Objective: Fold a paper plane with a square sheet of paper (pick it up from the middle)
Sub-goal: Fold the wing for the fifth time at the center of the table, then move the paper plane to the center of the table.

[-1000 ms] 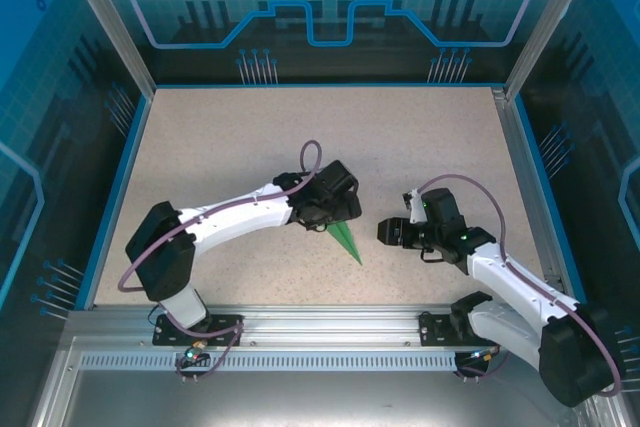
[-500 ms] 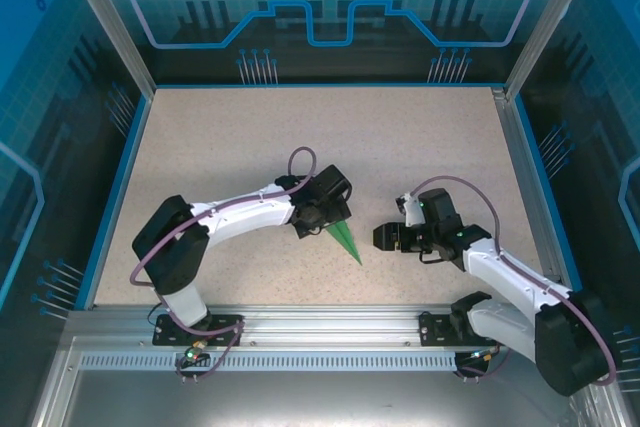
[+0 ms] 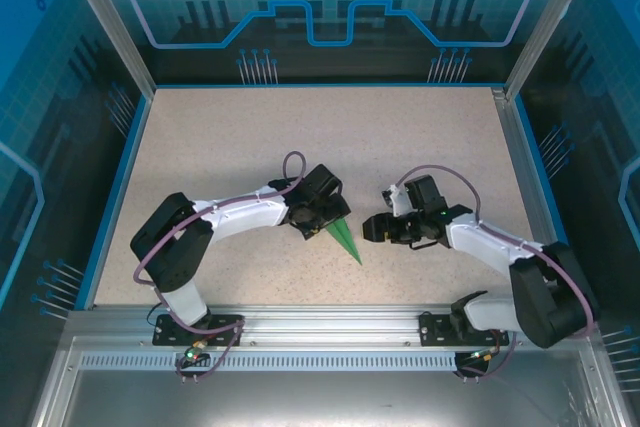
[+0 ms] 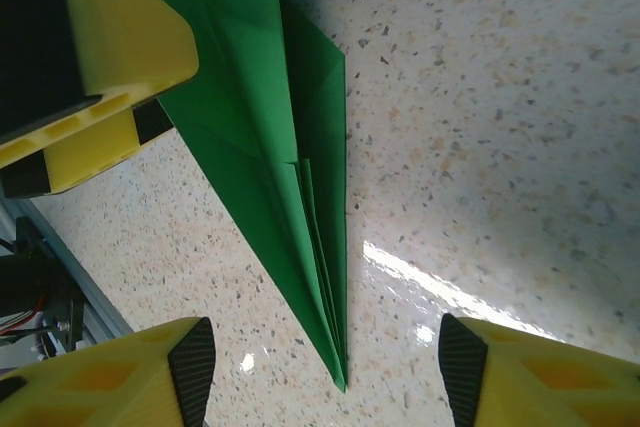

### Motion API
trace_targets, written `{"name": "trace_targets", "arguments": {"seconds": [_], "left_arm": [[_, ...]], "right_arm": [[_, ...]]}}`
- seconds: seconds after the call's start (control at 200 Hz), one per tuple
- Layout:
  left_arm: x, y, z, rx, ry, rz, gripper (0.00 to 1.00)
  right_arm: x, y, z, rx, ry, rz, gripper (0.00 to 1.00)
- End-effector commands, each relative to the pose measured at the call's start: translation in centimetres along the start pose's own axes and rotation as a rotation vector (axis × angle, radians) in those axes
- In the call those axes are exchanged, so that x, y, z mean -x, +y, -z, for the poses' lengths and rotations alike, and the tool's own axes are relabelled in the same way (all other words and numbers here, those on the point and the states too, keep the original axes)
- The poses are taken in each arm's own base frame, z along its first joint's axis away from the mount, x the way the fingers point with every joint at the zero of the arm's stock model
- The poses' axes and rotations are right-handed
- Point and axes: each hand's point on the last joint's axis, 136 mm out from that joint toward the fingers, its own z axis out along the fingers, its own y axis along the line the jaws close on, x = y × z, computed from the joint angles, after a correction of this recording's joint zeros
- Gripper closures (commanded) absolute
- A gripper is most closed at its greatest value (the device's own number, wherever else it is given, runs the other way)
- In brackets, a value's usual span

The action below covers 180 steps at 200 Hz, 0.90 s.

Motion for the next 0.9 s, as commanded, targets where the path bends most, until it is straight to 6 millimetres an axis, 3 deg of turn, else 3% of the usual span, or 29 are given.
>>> {"name": "trace_targets", "arguments": {"seconds": [0.0,0.21,0.465,0.895], "left_arm": [[-0.5,1.8,-0.5,0.023,0.029,0.025,0.27],[-0.3,3.4,0.1,0.050,0.009,0.025,0.32],[-0.1,5.3,0.7,0.046,-0.021,0.048,0.45],[-0.6,6.7,0.4,0.060,-0.006,0.039,0.48]], "right_arm": [[0.5,1.3,-0.9,0.040,0.031,0.036,0.38],[0.9,2.2,-2.4,0.050,0.083,0.061,0.39],[1.2,3.1,-3.7,0.058,0.133,0.099,0.42],[1.6,2.5,-5.7,-0.007,0.192,0.119,0.41]]}}
